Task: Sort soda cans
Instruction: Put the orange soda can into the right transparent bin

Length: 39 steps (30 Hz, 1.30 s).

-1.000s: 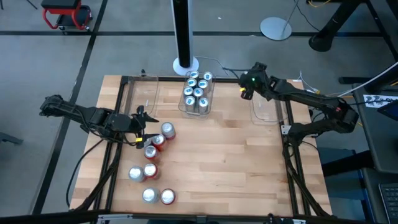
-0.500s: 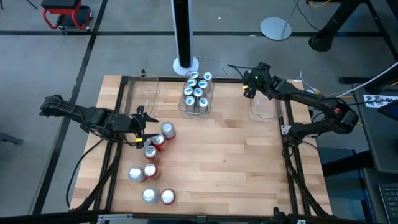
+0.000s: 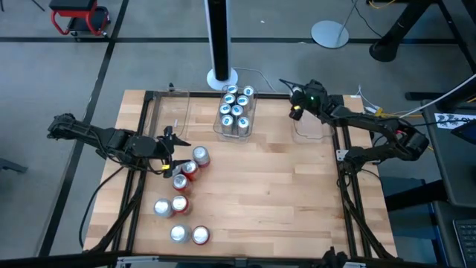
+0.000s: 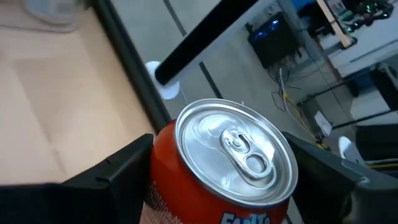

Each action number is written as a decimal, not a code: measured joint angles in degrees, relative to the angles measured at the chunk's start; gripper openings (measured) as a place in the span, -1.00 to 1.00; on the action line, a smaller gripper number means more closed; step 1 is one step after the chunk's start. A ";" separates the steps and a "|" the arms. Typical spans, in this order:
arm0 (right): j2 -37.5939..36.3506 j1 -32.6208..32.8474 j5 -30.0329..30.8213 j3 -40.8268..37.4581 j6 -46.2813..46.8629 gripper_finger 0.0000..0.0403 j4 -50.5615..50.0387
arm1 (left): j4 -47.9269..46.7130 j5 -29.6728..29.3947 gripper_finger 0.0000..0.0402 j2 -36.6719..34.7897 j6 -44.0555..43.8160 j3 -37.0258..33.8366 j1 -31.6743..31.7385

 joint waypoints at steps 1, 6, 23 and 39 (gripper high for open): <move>0.04 0.04 -0.28 -0.82 -0.02 0.51 0.90 | -0.05 0.00 0.36 0.00 0.00 0.00 0.02; 0.31 0.04 -2.01 -5.03 1.43 0.51 9.58 | -0.05 0.01 0.36 0.01 0.00 0.00 0.02; 14.26 0.06 -1.54 -9.90 8.72 0.51 35.94 | 1.74 0.02 0.36 0.07 1.22 0.00 0.02; 18.23 0.15 0.90 -9.77 6.23 0.80 42.81 | 1.51 0.00 0.36 0.07 1.09 0.00 0.02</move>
